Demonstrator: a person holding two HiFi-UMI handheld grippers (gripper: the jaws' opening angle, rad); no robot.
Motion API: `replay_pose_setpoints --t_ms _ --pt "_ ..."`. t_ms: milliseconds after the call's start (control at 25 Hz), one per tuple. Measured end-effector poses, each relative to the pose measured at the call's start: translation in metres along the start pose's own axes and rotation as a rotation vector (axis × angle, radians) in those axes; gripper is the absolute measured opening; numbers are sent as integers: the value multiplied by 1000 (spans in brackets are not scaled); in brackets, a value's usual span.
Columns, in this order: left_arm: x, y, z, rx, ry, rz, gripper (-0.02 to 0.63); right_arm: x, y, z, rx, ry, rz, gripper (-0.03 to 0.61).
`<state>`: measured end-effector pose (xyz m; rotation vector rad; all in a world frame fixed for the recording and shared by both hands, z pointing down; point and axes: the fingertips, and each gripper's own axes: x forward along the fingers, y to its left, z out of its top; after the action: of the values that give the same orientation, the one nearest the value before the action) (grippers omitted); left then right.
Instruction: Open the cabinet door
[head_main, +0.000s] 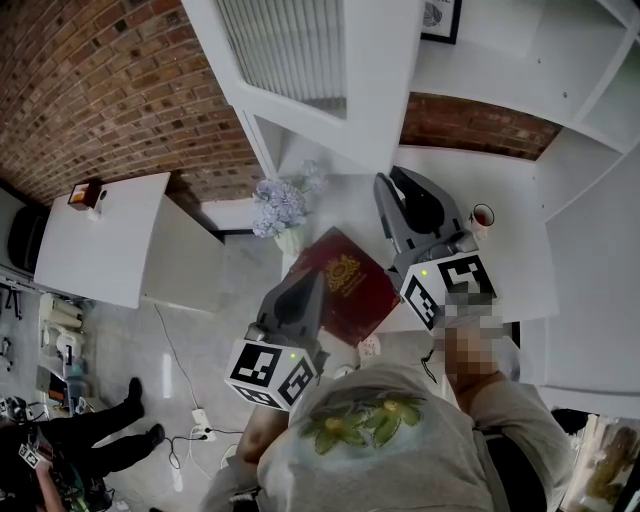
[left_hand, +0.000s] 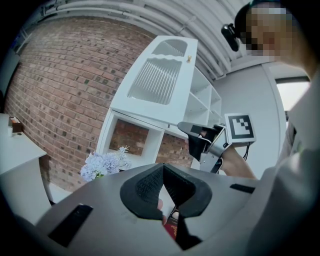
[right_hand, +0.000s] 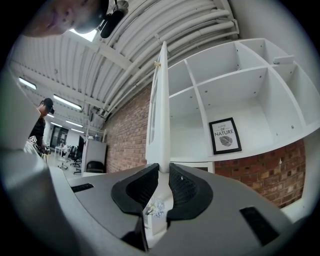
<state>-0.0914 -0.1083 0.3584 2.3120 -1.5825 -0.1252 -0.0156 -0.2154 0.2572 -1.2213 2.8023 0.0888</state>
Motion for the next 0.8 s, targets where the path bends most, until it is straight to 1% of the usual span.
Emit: replay_pose_setpoints --t_ms 160,360,800 --pt "-3 1 0 0 1 5 9 -1 4 0 -1 -1 5 74" --pt "-9 3 0 -4 -3 19 9 -4 11 2 -30 -11 2 74" --pt "-24 7 -1 -9 -8 50 11 -9 27 3 -24 -13 25 71"
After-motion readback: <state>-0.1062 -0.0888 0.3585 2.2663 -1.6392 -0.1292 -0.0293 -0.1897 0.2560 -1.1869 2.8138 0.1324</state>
